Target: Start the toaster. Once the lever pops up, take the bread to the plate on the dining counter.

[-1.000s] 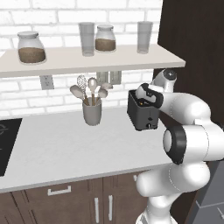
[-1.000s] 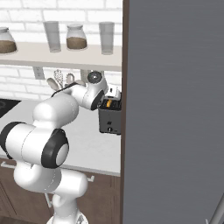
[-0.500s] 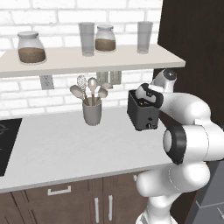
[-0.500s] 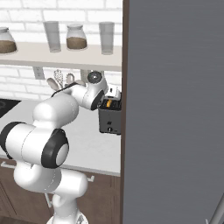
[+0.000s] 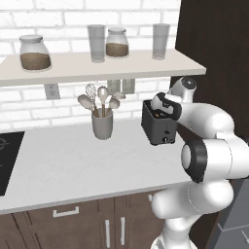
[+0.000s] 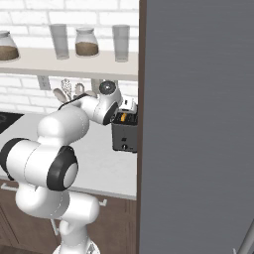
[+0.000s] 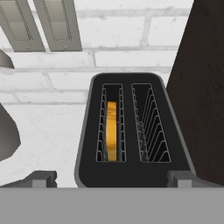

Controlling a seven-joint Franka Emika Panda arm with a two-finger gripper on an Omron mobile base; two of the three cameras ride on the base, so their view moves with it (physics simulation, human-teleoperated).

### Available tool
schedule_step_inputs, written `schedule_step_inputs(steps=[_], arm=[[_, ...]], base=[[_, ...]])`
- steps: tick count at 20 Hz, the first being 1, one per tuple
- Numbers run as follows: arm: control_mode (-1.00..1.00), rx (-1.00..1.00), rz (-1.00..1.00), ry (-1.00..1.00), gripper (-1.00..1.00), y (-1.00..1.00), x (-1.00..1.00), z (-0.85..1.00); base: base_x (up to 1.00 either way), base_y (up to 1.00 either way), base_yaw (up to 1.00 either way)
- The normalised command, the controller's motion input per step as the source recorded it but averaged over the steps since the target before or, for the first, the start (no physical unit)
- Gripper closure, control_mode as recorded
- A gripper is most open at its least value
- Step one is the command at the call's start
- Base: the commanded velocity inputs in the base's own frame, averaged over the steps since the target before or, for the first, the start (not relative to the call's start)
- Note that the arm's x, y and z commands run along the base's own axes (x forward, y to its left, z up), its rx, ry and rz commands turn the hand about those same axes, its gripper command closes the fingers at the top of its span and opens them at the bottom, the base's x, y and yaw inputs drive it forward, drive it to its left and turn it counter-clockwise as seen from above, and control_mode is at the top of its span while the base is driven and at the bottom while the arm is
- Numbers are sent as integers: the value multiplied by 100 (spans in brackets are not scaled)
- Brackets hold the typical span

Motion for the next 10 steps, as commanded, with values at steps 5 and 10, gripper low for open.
schedule_step_inputs(steps=[5, 10], arm=[[-100, 0, 0, 0, -100, 0, 0, 0], [-100, 0, 0, 0, -100, 0, 0, 0]], base=[[0, 0, 0], [0, 0, 0]])
